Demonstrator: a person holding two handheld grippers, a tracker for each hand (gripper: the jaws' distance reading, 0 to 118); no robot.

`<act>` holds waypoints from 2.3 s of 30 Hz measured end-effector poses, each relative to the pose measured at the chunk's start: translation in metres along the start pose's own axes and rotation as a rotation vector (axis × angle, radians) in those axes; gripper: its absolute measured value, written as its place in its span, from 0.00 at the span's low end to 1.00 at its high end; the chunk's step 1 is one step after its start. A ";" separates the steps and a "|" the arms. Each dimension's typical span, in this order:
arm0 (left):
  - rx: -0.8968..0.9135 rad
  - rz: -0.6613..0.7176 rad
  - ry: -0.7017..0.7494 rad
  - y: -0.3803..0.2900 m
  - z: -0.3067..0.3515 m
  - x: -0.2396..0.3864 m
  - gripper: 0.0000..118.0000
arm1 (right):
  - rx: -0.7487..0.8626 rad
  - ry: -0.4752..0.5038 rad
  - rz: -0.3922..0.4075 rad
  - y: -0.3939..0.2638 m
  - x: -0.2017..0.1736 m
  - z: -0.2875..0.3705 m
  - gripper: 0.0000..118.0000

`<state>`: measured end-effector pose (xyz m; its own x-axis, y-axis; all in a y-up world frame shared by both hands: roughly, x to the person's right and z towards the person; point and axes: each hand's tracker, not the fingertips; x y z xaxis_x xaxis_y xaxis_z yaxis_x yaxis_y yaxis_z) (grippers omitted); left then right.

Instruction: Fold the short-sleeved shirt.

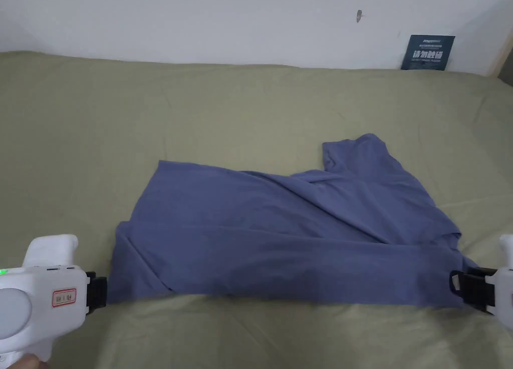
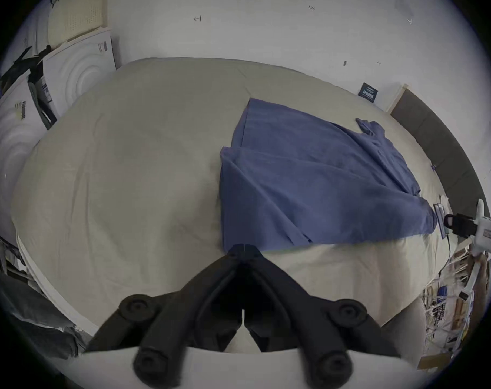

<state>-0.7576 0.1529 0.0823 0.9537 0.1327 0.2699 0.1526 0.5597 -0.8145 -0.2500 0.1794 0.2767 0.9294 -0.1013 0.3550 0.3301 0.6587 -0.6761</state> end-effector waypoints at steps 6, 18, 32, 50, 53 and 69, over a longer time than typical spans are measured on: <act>-0.040 0.055 -0.008 0.009 -0.048 0.000 0.83 | -0.016 -0.005 -0.020 -0.012 0.009 0.003 0.00; -0.086 -0.043 0.096 0.009 -0.063 0.006 0.05 | -0.036 -0.064 -0.068 -0.024 0.040 -0.002 0.00; -0.106 -0.057 0.064 0.011 -0.047 0.009 0.05 | -0.117 -0.161 -0.046 -0.005 0.047 -0.080 0.02; -0.167 -0.133 0.021 -0.066 0.034 -0.018 0.05 | -0.160 -0.082 -0.174 -0.067 0.088 0.024 0.02; -0.211 -0.164 0.043 -0.094 0.032 -0.016 0.05 | -0.202 -0.084 -0.163 -0.099 0.090 0.023 0.02; 0.012 -0.063 -0.086 -0.016 0.034 0.019 0.02 | 0.034 -0.056 -0.055 0.000 0.040 0.035 0.00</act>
<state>-0.7513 0.1744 0.1181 0.9164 0.1662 0.3641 0.2081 0.5792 -0.7882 -0.2190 0.2017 0.3130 0.8988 -0.0971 0.4274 0.3740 0.6783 -0.6325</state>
